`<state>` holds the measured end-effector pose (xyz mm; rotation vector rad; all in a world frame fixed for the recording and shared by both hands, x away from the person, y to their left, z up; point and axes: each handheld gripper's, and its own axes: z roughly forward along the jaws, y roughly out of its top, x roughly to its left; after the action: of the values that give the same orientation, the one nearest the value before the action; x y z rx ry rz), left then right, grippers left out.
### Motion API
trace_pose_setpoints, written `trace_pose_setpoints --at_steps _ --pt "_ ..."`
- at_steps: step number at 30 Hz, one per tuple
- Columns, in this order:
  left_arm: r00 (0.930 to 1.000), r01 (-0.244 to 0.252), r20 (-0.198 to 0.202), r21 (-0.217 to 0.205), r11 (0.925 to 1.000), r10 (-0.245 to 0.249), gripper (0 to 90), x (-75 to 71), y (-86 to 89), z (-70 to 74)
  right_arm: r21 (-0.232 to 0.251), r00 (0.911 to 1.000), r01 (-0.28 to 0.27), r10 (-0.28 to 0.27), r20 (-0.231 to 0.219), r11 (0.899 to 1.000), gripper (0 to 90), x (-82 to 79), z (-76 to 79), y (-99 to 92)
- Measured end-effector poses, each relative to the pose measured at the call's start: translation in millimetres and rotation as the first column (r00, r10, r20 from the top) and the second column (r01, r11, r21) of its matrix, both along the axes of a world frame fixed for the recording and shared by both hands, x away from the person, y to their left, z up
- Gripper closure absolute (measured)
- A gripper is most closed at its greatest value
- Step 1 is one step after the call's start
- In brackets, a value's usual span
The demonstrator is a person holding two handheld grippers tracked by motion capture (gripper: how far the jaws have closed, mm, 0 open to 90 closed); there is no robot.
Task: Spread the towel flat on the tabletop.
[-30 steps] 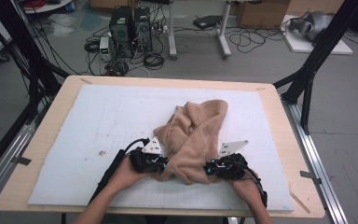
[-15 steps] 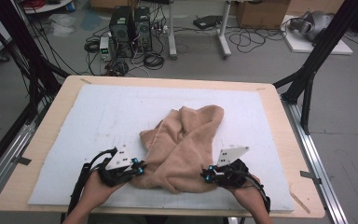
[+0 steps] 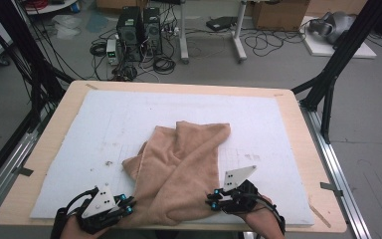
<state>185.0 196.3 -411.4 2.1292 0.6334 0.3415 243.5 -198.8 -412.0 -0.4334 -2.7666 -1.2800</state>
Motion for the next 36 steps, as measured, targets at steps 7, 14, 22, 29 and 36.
trace_pose_setpoints --at_steps 7,14,22,29,36 --pt "0.9998 -0.011 0.015 -0.058 0.9983 0.012 53.0 31.5 2.3 12.0 0.042 0.9938 0.091 -0.093 0.061 0.995 60.7 22.0 16.2 -15.5" --pt "0.9997 -0.019 0.015 -0.049 0.9986 0.019 50.2 86.1 -22.3 12.0 -0.041 0.9812 0.177 -0.173 0.085 0.983 62.2 68.0 1.8 -9.9" --pt "0.9975 -0.012 -0.069 0.094 0.9955 0.019 55.6 124.2 -42.0 -13.6 -0.115 0.9857 0.166 -0.168 -0.009 0.979 67.6 86.5 -23.2 1.4" --pt "0.9947 -0.034 -0.094 0.078 0.9964 0.041 84.9 122.1 -37.2 -22.0 -0.118 0.9878 0.156 -0.156 0.008 0.981 86.0 82.0 -25.0 2.3" --pt "0.9973 -0.04 -0.058 0.093 0.9949 0.045 86.6 112.0 -30.6 -17.4 -0.113 0.9899 0.142 -0.141 0.011 0.983 86.6 70.9 -21.6 -2.2"
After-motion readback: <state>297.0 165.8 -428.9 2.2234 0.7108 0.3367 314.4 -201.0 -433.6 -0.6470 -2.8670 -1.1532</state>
